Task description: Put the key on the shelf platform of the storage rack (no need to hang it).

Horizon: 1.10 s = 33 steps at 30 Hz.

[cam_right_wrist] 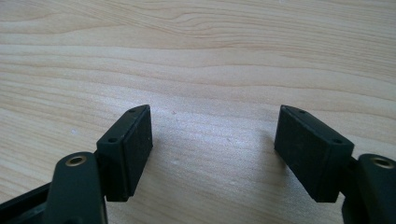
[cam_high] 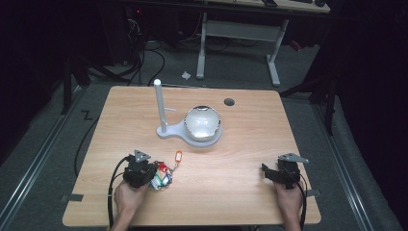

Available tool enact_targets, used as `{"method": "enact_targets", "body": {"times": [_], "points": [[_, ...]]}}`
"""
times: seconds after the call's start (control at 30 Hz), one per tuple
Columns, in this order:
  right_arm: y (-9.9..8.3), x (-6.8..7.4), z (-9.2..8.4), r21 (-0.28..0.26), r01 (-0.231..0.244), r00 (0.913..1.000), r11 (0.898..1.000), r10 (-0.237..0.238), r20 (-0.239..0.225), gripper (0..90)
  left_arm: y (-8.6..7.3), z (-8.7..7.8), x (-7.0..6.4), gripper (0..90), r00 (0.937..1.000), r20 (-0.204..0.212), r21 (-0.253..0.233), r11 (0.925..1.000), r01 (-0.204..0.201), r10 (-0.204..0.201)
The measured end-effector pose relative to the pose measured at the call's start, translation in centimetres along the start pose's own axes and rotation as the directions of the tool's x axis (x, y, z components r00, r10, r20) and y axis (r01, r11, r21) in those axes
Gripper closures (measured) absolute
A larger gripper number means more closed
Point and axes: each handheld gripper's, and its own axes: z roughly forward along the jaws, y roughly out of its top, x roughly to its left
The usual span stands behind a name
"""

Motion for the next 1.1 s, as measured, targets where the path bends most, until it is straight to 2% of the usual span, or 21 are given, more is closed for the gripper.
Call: {"method": "enact_targets", "body": {"times": [0.17, 0.3, 0.33, 0.5, 0.77, 0.87, 1.03, 1.1], "points": [[0.0, 0.0, 0.0, 0.0, 0.001, 1.0, 1.0, -0.001, 0.001, 28.0, 0.3, -0.8, -0.1, 76.9, 0.9998, 0.021, -0.026, 0.9997, -0.001, 0.001], [0.0, 0.0, 0.0, 0.0, 0.0, 1.0, 1.0, 0.0, 0.001, 28.0, 0.9, -1.6, -0.3, 76.9, 0.9993, 0.034, -0.053, 0.9985, -0.014, 0.016], [0.0, 0.0, 0.0, 0.0, 0.0, 1.0, 1.0, 0.0, 0.0, 28.0, 1.3, -2.0, -0.4, 77.0, 0.9989, 0.032, -0.069, 0.9971, -0.032, 0.034], [0.0, 0.0, 0.0, 0.0, 0.0, 1.0, 1.0, 0.0, 0.0, 28.0, 2.1, -2.9, -0.6, 77.0, 0.998, 0.047, -0.091, 0.9952, -0.036, 0.041], [0.0, 0.0, 0.0, 0.0, 0.0, 1.0, 1.0, 0.0, 0.0, 28.0, 3.1, -3.8, -0.8, 77.0, 0.9959, 0.068, -0.117, 0.9918, -0.052, 0.06], [0.0, 0.0, 0.0, 0.0, 0.0, 1.0, 1.0, 0.0, 0.0, 28.0, 4.0, -4.3, -1.0, 77.0, 0.994, 0.066, -0.125, 0.9891, -0.078, 0.087], [0.0, 0.0, 0.0, 0.0, -0.001, 1.0, 1.0, 0.001, 0.0, 28.1, 5.1, -4.7, -1.1, 77.0, 0.9911, 0.079, -0.136, 0.986, -0.096, 0.107], [0.0, 0.0, 0.0, 0.0, -0.001, 1.0, 1.0, 0.001, 0.0, 28.0, 5.3, -4.8, -1.0, 77.1, 0.9909, 0.086, -0.14, 0.986, -0.091, 0.104]]}}
